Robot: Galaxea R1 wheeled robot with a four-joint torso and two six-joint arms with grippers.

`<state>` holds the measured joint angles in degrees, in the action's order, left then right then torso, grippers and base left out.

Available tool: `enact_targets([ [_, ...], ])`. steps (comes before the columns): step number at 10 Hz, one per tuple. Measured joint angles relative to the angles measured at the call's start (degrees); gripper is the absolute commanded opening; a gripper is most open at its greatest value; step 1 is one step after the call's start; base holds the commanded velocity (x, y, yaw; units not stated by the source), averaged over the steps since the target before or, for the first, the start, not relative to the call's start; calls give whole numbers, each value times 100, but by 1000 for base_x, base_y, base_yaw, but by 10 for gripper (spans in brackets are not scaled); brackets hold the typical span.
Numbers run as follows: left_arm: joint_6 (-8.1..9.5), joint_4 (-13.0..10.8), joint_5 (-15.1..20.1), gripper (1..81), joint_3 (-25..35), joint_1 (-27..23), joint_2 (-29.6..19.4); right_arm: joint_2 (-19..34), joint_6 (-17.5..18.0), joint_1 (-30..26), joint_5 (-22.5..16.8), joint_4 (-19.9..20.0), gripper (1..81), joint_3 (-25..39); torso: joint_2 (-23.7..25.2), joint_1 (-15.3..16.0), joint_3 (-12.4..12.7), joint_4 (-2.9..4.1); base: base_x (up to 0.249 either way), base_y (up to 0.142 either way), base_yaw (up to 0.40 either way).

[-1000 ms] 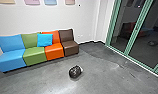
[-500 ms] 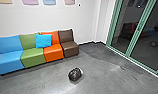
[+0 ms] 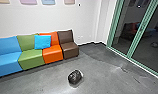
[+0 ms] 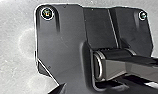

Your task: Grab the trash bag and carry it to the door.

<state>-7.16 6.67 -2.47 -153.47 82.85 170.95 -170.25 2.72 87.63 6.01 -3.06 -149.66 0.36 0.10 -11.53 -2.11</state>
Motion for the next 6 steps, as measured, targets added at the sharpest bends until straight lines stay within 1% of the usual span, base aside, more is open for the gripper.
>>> enact_targets([
  [6, 0, 0, 0, 811, 0, 1, 0, 0, 0, 0, -1, 9, 811, 0, 0, 2, 0, 0, 166, 0, 0],
])
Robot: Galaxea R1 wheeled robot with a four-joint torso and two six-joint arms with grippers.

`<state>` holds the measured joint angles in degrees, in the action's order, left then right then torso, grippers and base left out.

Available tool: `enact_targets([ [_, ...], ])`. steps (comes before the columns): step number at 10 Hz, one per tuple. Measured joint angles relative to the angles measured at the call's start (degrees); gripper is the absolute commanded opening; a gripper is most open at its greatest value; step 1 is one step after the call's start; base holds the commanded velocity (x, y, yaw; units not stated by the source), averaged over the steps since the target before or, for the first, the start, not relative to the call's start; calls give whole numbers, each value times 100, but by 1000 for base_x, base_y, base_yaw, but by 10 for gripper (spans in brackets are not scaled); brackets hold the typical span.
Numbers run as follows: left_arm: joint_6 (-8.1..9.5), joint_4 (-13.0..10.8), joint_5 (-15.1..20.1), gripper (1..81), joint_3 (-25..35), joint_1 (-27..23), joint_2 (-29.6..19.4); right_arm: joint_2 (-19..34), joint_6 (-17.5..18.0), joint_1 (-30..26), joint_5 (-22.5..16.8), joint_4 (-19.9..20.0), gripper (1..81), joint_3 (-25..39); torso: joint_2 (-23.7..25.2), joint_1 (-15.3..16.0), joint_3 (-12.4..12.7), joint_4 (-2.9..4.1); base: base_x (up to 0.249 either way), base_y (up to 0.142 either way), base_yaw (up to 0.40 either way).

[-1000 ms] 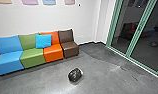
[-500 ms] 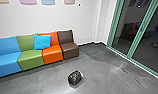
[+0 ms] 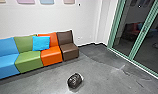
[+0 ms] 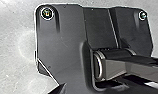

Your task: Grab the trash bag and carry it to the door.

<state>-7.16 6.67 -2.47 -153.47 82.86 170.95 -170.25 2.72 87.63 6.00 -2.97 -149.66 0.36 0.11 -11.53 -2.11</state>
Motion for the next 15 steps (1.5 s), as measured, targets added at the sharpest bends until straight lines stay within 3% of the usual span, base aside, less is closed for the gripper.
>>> enact_targets([
  [15, 0, 0, -2, 811, -1, 0, -30, -17, 2, 16, -2, -2, 811, 0, 0, 0, 0, 0, 166, 0, 0],
])
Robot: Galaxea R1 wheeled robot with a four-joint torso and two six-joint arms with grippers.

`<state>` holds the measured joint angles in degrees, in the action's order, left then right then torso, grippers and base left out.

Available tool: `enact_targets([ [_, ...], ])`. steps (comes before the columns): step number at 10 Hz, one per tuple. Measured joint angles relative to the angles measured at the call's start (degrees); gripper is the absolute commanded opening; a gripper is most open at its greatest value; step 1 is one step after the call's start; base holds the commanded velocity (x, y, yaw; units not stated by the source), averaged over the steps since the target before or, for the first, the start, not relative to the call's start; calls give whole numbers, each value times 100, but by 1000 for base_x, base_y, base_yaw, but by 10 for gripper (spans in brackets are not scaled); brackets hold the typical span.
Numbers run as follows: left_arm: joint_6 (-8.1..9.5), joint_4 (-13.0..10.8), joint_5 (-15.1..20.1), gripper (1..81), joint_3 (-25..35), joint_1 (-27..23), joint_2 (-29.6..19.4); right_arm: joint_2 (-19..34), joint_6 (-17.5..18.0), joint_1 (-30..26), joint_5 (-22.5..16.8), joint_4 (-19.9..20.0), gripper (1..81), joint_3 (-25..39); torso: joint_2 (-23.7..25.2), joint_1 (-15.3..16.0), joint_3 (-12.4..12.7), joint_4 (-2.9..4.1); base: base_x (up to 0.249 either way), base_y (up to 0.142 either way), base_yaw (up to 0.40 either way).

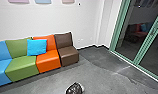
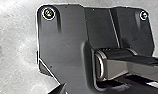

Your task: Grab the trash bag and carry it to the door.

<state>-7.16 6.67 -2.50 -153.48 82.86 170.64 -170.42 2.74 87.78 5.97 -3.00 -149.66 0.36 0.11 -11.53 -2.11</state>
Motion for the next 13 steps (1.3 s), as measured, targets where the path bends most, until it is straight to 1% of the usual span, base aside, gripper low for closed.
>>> enact_targets([
  [13, 0, 0, -9, 811, 0, 2, 0, 0, 0, 0, 2, -5, 811, 0, 0, 0, 0, 0, 166, 0, 0],
])
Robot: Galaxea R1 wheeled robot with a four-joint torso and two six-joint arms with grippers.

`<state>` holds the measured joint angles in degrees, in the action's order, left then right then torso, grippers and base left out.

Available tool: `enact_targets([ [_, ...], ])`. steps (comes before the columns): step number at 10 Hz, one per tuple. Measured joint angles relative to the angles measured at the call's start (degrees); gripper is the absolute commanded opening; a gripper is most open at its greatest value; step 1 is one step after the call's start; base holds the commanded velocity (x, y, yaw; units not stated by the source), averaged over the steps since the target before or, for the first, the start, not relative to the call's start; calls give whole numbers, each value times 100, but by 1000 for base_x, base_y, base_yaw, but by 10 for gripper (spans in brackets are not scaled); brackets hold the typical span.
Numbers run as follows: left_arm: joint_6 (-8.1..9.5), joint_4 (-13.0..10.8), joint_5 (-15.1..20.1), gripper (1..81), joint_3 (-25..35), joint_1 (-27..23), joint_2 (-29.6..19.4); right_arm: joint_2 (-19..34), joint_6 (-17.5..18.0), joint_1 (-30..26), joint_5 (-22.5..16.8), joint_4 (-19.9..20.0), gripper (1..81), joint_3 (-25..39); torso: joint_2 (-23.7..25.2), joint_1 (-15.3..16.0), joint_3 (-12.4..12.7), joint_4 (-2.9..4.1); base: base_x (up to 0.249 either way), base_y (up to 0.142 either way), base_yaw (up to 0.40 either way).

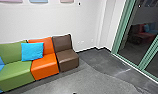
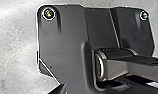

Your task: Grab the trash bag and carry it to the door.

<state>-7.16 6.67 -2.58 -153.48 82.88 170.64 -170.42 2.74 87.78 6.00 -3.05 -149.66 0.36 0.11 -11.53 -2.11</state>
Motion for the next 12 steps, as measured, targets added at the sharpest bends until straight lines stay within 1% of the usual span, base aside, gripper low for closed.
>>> enact_targets([
  [5, 0, 0, -22, 811, 0, 2, 0, 0, -2, 0, 1, -1, 811, -1, 0, 0, 0, 0, 164, 0, 0],
  [7, 0, 0, -41, 811, 0, -4, 0, 0, -7, -5, 9, -4, 811, 0, -4, 5, -2, 0, 111, 0, 0],
  [9, 0, 0, -28, 811, 0, 38, 0, 0, -7, 11, 1, -4, 811, 0, -4, 0, 0, 0, 88, 0, 0],
  [12, 0, 0, -41, 811, 1, -9, 0, 2, -13, 0, 4, -6, 811, 11, -6, 7, -2, 0, 0, 0, 0],
])
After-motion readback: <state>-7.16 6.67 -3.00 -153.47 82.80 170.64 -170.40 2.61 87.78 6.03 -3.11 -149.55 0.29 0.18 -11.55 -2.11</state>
